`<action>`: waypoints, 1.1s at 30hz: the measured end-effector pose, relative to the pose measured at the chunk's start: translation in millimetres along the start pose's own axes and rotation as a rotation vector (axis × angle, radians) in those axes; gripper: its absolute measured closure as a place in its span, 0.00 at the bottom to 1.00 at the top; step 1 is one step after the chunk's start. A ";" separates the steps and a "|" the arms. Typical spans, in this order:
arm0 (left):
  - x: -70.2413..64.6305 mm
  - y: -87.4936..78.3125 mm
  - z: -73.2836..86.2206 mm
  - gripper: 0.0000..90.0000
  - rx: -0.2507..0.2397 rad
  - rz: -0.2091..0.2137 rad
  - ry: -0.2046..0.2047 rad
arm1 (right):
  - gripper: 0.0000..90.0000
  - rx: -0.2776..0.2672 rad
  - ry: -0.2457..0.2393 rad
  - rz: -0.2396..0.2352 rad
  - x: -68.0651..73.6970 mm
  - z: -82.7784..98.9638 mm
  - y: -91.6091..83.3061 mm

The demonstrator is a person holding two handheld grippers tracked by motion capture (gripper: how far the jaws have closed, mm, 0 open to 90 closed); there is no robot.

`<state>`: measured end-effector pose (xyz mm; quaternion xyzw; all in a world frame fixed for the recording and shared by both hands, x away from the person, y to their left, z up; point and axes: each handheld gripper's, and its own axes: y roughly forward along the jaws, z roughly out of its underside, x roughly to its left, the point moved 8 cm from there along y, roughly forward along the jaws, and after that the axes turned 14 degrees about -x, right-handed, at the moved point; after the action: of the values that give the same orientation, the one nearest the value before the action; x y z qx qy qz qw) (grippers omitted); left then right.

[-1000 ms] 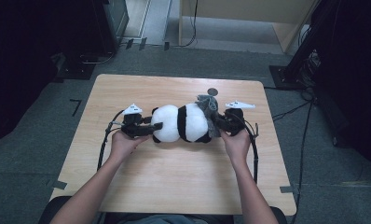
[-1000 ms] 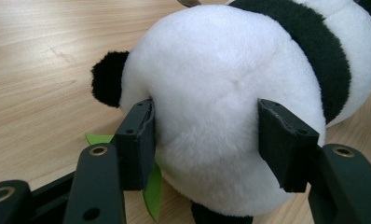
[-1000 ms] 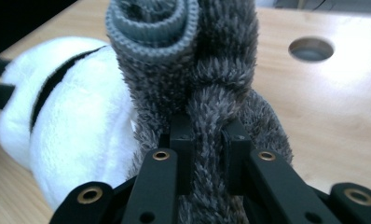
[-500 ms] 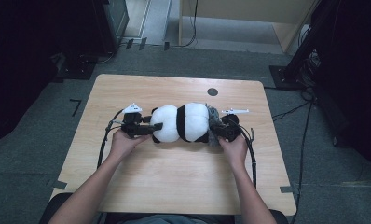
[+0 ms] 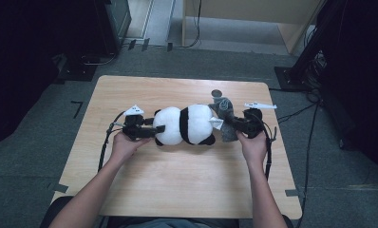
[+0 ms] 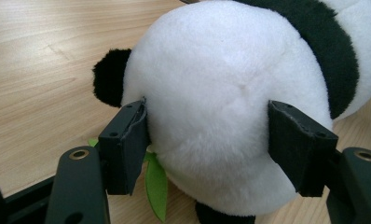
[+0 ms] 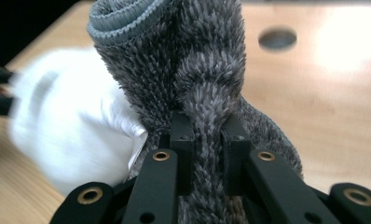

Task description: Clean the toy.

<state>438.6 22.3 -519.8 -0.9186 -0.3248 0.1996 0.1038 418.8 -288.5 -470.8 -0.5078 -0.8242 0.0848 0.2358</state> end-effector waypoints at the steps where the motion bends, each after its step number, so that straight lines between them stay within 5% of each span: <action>1: -0.1 0.0 -0.1 0.36 -0.001 -0.001 0.002 | 0.89 -0.016 -0.007 -0.010 4.3 -6.7 -3.6; 6: -0.4 -0.1 -0.2 0.36 -0.001 -0.001 0.004 | 0.89 -0.078 -0.059 -0.058 30.9 -32.4 -16.3; 12: -0.8 0.1 -0.4 0.36 0.002 -0.001 0.008 | 0.89 -0.059 -0.105 -0.102 53.7 -30.8 -2.1; 19: -0.5 2.5 -1.0 0.36 -0.002 -0.003 0.014 | 0.89 -0.012 -0.127 -0.089 52.7 -7.2 27.1; 30: 0.8 5.3 -1.7 0.34 -0.016 0.027 -0.019 | 0.89 -0.002 -0.106 -0.057 29.5 11.1 31.9; 33: 0.7 6.6 -2.3 0.34 -0.005 0.024 -0.018 | 0.89 0.019 -0.057 -0.055 22.5 17.8 32.3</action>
<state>443.7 17.5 -520.1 -0.9210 -0.3150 0.2082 0.0960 427.7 -251.8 -491.8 -0.4801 -0.8434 0.1005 0.2195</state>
